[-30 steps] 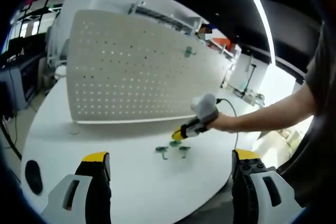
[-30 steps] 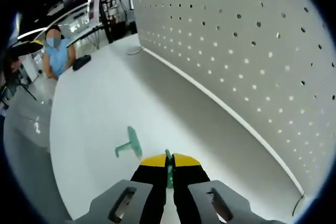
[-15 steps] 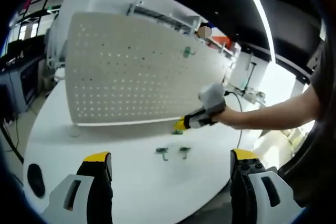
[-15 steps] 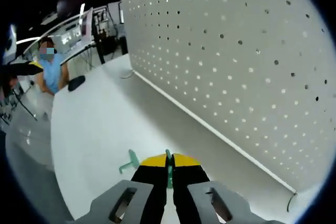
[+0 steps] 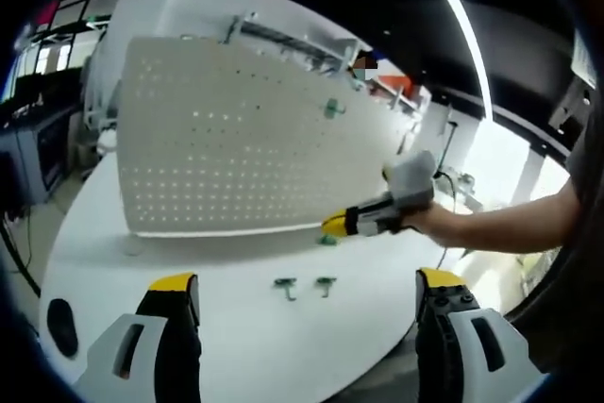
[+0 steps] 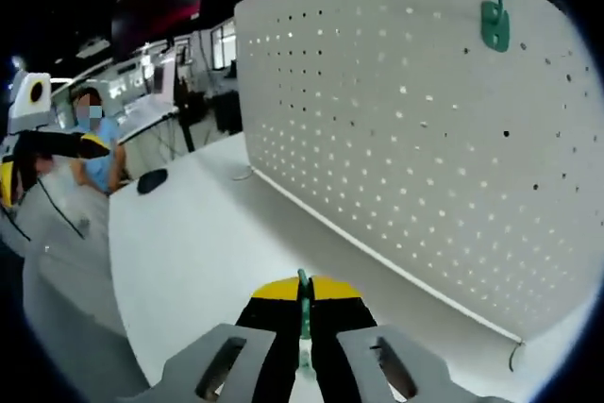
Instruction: Insert the hook assembly into the mounting plate slot until the hook locks in place.
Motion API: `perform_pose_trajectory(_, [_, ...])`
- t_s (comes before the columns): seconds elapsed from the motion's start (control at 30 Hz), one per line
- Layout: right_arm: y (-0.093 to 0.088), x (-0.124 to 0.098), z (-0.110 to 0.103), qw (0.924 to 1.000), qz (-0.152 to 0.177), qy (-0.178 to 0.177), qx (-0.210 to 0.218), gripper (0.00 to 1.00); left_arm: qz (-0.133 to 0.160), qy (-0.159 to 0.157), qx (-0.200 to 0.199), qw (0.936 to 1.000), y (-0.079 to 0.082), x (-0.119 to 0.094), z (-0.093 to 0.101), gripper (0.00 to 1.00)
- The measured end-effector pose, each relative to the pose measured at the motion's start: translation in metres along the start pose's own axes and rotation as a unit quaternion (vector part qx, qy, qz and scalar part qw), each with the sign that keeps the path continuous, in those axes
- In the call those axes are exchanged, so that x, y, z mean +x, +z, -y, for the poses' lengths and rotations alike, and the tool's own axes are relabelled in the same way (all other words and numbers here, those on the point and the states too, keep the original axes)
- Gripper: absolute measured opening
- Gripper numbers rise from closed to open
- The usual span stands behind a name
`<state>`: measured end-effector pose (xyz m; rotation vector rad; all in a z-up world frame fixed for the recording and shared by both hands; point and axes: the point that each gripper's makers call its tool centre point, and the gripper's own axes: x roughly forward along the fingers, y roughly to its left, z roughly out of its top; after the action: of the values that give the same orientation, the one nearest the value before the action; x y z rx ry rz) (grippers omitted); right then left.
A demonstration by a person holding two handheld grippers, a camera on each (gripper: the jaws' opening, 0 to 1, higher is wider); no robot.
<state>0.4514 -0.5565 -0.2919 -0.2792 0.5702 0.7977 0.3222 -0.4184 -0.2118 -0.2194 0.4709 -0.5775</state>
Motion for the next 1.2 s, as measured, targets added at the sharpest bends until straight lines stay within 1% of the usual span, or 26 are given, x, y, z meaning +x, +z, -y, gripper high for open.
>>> perform_pose_trajectory(0.1, [0.0, -0.009, -0.006, 1.0, 0.008, -0.002, 0.004, 0.0, -0.003, -0.006, 0.004, 1.0, -0.003, 0.002, 0.008, 0.97])
perform_pose_trajectory(0.17, [0.002, -0.015, -0.011, 0.9997, 0.019, -0.001, 0.013, 0.0, -0.003, -0.021, 0.005, 0.9998, -0.005, 0.003, 0.016, 0.97])
perform_pose_trajectory(0.2, [0.002, -0.02, -0.017, 0.9995, 0.022, 0.003, 0.021, 0.0, 0.004, -0.037, -0.01, 0.9993, -0.003, 0.004, 0.023, 0.97])
perform_pose_trajectory(0.23, [0.002, -0.023, -0.02, 0.9994, 0.024, 0.004, 0.023, 0.0, 0.009, -0.045, -0.026, 0.9986, -0.002, 0.004, 0.027, 0.98])
perform_pose_trajectory(0.27, [0.002, -0.026, -0.022, 0.9994, 0.026, 0.004, 0.022, 0.0, 0.011, -0.048, -0.031, 0.9983, -0.001, 0.004, 0.028, 0.98])
perform_pose_trajectory(0.4, [0.005, -0.04, -0.037, 0.999, 0.039, 0.006, 0.022, 0.0, 0.004, -0.047, -0.022, 0.9986, -0.003, 0.007, 0.028, 0.97])
perform_pose_trajectory(0.5, [0.012, -0.051, -0.049, 0.997, 0.061, 0.007, 0.048, 0.0, 0.004, -0.049, -0.02, 0.9986, -0.003, 0.007, 0.028, 0.96])
perform_pose_trajectory(0.6, [0.02, -0.062, -0.064, 0.9949, 0.083, 0.011, 0.057, 0.0, 0.002, -0.047, -0.025, 0.9986, -0.004, 0.008, 0.025, 0.95])
perform_pose_trajectory(0.67, [0.024, -0.067, -0.076, 0.9941, 0.091, 0.014, 0.058, 0.0, 0.0, -0.047, -0.031, 0.9984, -0.006, 0.009, 0.023, 0.94])
perform_pose_trajectory(0.77, [0.032, -0.072, -0.091, 0.9911, 0.111, 0.021, 0.07, 0.0, -0.002, -0.045, -0.044, 0.998, -0.008, 0.012, 0.021, 0.92])
perform_pose_trajectory(0.87, [0.039, -0.074, -0.103, 0.9868, 0.128, 0.03, 0.095, 0.0, -0.006, -0.049, -0.052, 0.9974, -0.011, 0.015, 0.023, 0.9])
perform_pose_trajectory(0.97, [0.044, -0.075, -0.114, 0.9859, 0.133, 0.035, 0.095, 0.0, -0.016, -0.055, -0.052, 0.997, -0.016, 0.018, 0.028, 0.86])
perform_pose_trajectory(1.07, [0.051, -0.077, -0.119, 0.9838, 0.142, 0.039, 0.102, 0.0, -0.023, -0.054, -0.052, 0.9969, -0.02, 0.019, 0.029, 0.84])
perform_pose_trajectory(1.13, [0.057, -0.077, -0.125, 0.9817, 0.148, 0.052, 0.108, 0.0, -0.025, -0.054, -0.057, 0.9966, -0.022, 0.02, 0.027, 0.82])
perform_pose_trajectory(1.17, [0.056, -0.075, -0.133, 0.9815, 0.137, 0.07, 0.114, 0.0, -0.025, -0.054, -0.06, 0.9964, -0.023, 0.02, 0.027, 0.81])
perform_pose_trajectory(1.2, [0.059, -0.075, -0.133, 0.9808, 0.145, 0.066, 0.113, 0.0, -0.029, -0.058, -0.069, 0.9955, -0.025, 0.021, 0.027, 0.8])
